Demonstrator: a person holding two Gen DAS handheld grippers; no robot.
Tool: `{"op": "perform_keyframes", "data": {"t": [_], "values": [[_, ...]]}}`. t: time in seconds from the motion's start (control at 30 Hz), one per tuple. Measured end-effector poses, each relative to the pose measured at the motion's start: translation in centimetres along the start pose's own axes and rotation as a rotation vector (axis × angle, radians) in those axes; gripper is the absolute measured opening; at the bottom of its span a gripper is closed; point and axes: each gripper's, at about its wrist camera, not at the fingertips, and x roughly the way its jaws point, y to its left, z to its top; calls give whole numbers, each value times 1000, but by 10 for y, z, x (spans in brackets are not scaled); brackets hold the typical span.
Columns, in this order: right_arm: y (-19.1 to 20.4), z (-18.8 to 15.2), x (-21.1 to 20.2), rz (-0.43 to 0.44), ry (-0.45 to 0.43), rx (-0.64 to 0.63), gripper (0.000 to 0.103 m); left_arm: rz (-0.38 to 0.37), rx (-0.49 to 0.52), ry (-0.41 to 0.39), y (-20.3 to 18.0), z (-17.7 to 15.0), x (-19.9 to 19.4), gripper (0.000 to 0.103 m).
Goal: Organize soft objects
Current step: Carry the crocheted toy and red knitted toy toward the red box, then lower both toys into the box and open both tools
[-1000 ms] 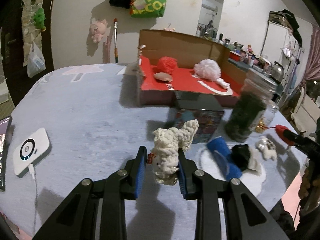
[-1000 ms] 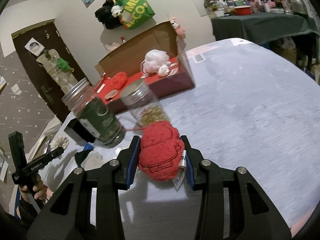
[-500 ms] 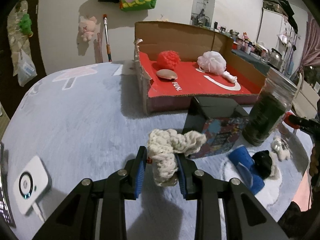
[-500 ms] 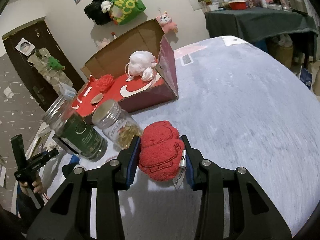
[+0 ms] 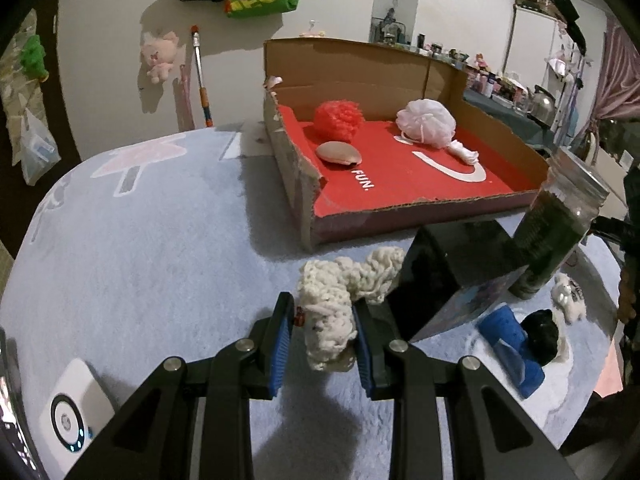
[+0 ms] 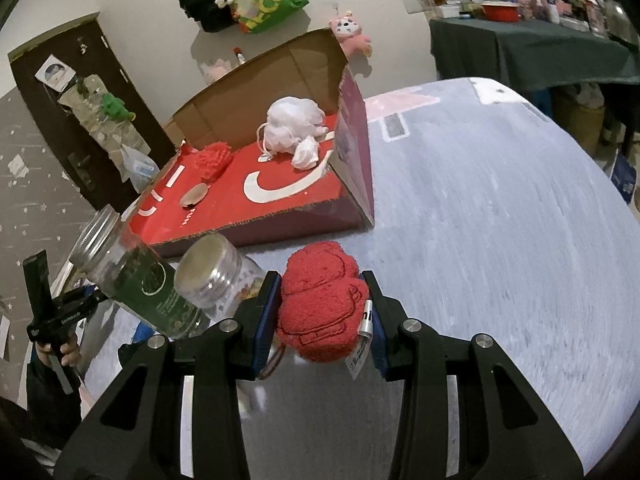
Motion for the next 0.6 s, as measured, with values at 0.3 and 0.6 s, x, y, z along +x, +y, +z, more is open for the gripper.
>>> {"op": "perform_keyframes", "data": {"t": [0.3,0.6], "values": [[20,27,3,24,-2,-87,38,-47,78,-35,-7,37,-8,30],[40,67,11,39,-36,-139,38,-38,147,-58,-32,81,-5,30]]}}
